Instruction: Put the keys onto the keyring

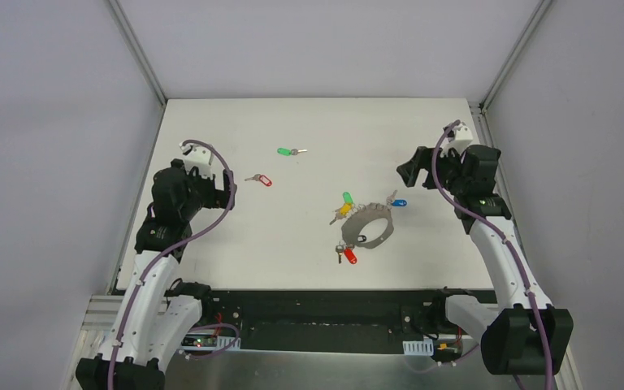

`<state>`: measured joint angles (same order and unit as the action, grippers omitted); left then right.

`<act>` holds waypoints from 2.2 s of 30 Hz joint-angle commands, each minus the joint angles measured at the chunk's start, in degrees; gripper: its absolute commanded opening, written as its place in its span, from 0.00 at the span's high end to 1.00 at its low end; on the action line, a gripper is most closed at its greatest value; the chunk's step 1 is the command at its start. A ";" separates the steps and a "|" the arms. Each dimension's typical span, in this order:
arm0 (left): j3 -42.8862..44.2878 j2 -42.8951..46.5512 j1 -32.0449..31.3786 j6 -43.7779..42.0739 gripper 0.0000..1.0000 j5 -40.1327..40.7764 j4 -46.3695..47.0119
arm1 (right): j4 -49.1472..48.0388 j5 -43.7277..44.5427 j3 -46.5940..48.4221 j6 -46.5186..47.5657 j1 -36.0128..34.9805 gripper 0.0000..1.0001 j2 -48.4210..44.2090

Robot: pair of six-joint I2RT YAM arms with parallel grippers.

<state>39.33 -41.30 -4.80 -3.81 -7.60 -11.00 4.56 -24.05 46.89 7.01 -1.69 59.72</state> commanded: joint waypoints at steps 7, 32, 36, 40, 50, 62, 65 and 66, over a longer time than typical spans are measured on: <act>8.72 -9.05 -0.35 -4.95 0.00 -13.58 -10.33 | 9.25 14.27 3.61 10.31 -6.46 0.02 8.72; 7.33 -10.89 -1.29 -5.05 0.09 -15.19 -8.66 | 17.07 22.91 13.22 27.93 -23.27 0.62 33.07; 7.25 -10.63 -1.27 -5.16 0.10 -15.22 -8.75 | 18.36 23.70 14.18 31.04 -23.73 0.64 34.78; 7.16 -10.47 -1.31 -5.36 0.10 -15.10 -8.86 | 19.28 23.70 15.10 32.76 -23.81 0.64 36.05; 7.07 -10.56 -1.27 -5.70 0.10 -15.19 -8.86 | 18.81 25.89 16.45 34.54 -24.06 0.66 39.92; 6.91 -10.64 -1.31 -5.76 0.10 -15.54 -8.79 | 18.81 27.25 17.60 35.42 -23.99 0.79 40.91; 6.82 -10.78 -1.27 -5.86 0.10 -15.48 -8.68 | 18.81 27.06 17.75 35.32 -23.98 0.85 40.59; 6.81 -10.82 -1.27 -5.85 0.10 -15.57 -8.60 | 18.78 26.99 17.85 35.09 -24.05 0.87 40.50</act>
<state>46.35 -52.69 -5.67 -8.58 -21.08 -20.49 22.39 2.28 62.46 41.50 -25.43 100.18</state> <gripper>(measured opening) 0.905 0.166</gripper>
